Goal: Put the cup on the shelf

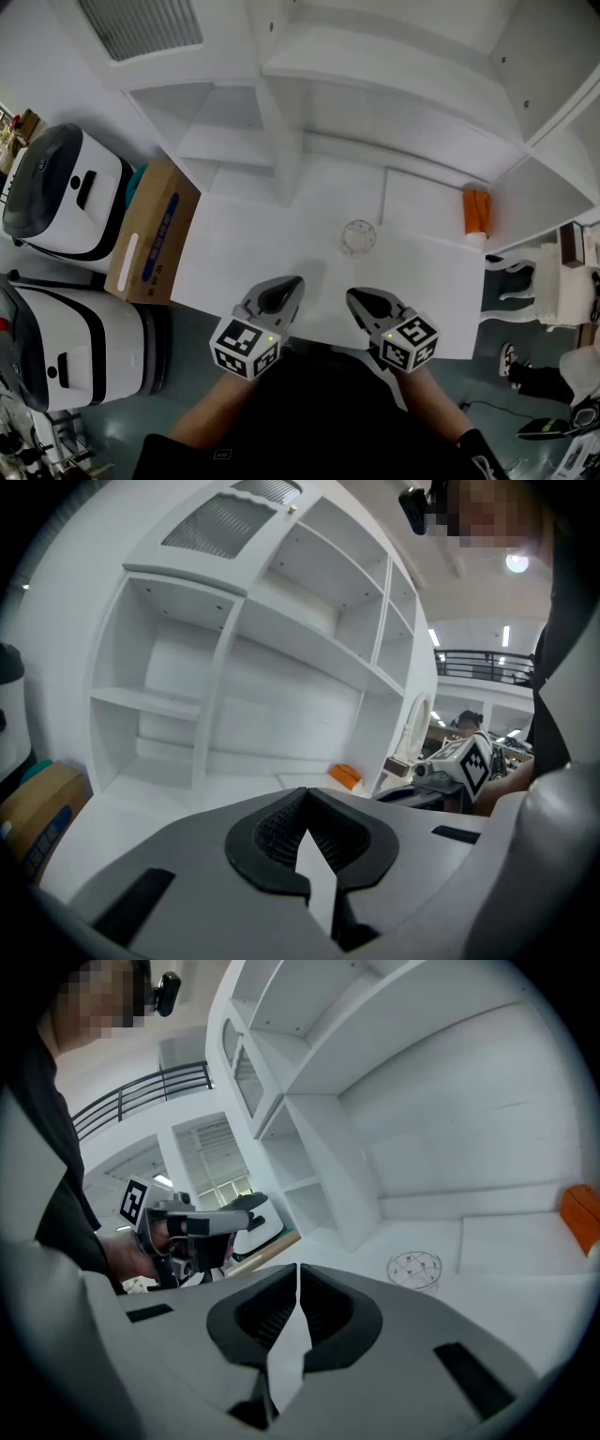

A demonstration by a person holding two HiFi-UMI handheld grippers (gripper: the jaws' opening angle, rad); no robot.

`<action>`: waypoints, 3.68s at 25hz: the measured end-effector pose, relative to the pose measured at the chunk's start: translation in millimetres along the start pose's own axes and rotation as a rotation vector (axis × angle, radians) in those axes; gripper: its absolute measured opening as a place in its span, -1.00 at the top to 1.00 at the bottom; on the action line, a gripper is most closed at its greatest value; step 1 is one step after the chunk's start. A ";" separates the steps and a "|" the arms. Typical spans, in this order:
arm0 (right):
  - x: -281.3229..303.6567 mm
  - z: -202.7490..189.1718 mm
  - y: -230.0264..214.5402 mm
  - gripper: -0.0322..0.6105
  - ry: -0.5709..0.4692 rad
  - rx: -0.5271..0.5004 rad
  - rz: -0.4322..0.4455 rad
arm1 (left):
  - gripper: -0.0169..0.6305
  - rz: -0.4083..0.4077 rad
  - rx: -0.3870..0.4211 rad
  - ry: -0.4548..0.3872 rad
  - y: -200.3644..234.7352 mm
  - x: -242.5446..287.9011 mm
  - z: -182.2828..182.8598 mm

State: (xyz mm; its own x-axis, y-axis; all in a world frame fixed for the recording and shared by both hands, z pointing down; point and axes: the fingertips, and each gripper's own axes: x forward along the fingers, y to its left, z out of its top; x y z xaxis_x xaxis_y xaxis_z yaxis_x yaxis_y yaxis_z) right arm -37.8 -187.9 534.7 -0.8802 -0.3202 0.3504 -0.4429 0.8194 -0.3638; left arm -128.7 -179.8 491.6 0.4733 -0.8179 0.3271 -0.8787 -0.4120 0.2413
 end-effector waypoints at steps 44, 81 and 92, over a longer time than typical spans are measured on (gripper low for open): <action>57.1 -73.8 -125.7 0.45 -0.008 0.075 -0.042 | 0.91 -0.188 0.068 0.191 29.0 147.8 -110.7; 102.5 -81.9 -129.4 0.79 0.013 0.120 -0.055 | 0.91 -0.160 0.009 0.245 52.6 132.0 -131.1; 90.4 -53.8 -108.0 0.82 0.057 -0.068 -0.094 | 0.91 -0.116 -0.044 0.200 58.8 102.5 -101.9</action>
State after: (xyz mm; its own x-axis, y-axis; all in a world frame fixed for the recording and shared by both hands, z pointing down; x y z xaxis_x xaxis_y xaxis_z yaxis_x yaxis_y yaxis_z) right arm -60.4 -279.7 652.0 -0.8235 -0.3712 0.4290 -0.5086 0.8181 -0.2685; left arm -125.5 -246.9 632.5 0.5776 -0.6685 0.4685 -0.8163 -0.4771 0.3255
